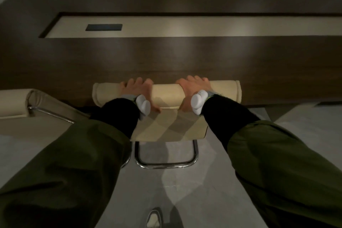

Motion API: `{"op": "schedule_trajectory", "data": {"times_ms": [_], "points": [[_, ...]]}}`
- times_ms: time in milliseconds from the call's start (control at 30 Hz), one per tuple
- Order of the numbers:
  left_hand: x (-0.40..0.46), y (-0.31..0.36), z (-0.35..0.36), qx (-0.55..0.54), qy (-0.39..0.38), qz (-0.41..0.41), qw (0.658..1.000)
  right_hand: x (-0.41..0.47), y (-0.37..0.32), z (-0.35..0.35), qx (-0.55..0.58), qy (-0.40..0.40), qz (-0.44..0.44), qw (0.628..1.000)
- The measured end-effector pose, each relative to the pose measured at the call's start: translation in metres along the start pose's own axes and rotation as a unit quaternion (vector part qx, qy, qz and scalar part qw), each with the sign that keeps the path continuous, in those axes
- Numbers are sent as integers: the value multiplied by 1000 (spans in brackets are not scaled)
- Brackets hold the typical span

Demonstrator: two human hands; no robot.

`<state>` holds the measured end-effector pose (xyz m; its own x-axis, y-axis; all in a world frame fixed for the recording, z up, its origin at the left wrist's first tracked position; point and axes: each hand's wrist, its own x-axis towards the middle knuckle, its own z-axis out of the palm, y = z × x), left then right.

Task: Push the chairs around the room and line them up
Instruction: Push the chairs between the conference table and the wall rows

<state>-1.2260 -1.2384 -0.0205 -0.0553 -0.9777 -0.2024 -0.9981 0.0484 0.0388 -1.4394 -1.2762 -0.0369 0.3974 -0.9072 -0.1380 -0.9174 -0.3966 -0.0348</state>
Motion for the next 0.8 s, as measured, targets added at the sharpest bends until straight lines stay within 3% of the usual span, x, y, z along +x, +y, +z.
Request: {"op": "schedule_trajectory", "data": {"times_ms": [167,467,600,800], "points": [[-4,2,-4,10,-9,2,1000,-5,-5,-2,-3,-4,20,1000],[-6,19,-12,13,-24,17,999,-44,1,-6,77,57,68,993],[-8,51,-17,-37,-25,67,997,-71,18,-16,89,29,92,991],[-7,102,-26,-23,-31,144,989,-118,48,-32,116,-29,200,973]]}}
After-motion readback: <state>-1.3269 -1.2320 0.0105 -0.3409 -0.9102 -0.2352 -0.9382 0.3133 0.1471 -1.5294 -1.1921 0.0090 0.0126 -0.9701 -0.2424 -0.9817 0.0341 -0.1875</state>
